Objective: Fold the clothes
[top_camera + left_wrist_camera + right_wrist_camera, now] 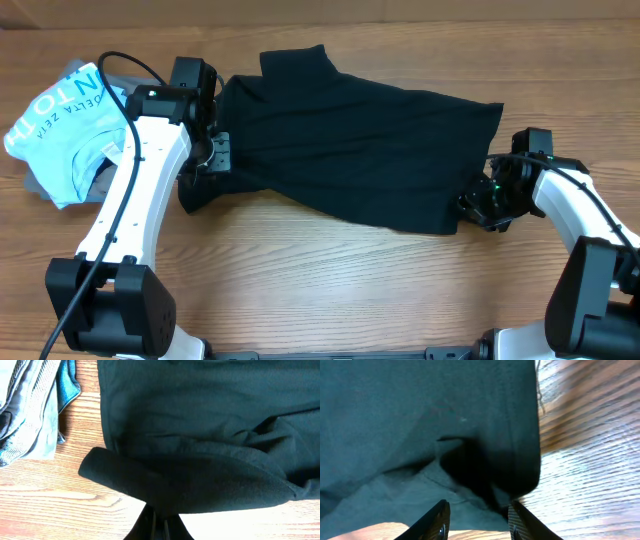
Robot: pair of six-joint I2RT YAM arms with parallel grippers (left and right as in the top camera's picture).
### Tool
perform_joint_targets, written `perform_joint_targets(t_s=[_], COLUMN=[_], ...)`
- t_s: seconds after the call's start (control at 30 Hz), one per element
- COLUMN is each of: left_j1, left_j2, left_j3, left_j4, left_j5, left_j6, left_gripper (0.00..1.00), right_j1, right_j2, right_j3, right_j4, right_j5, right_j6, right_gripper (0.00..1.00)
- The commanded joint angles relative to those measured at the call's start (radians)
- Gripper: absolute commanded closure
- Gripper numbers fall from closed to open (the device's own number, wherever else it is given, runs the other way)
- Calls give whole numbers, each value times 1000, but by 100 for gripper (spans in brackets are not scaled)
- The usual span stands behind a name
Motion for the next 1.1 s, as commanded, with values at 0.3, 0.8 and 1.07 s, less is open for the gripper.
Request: perform_joint_targets(t_s=[0.3,0.8,1.07], left_j1=[-4,-3,0], left_j2=[5,5,5], left_j3=[-9,-9,-9], left_j4=[1,-4,-59], left_j5=[8,-27,-94], left_j6=[39,54,55], left_gripper=[96,96,96], right_j1=[21,-16,-49], right_j2=[4,-50,-57], right_j3=[-26,59,61], right_j4=[28,-111,-385], right_j5=[-9,24,163], right_j6=[8,-75,-87], right_gripper=[73,96,96])
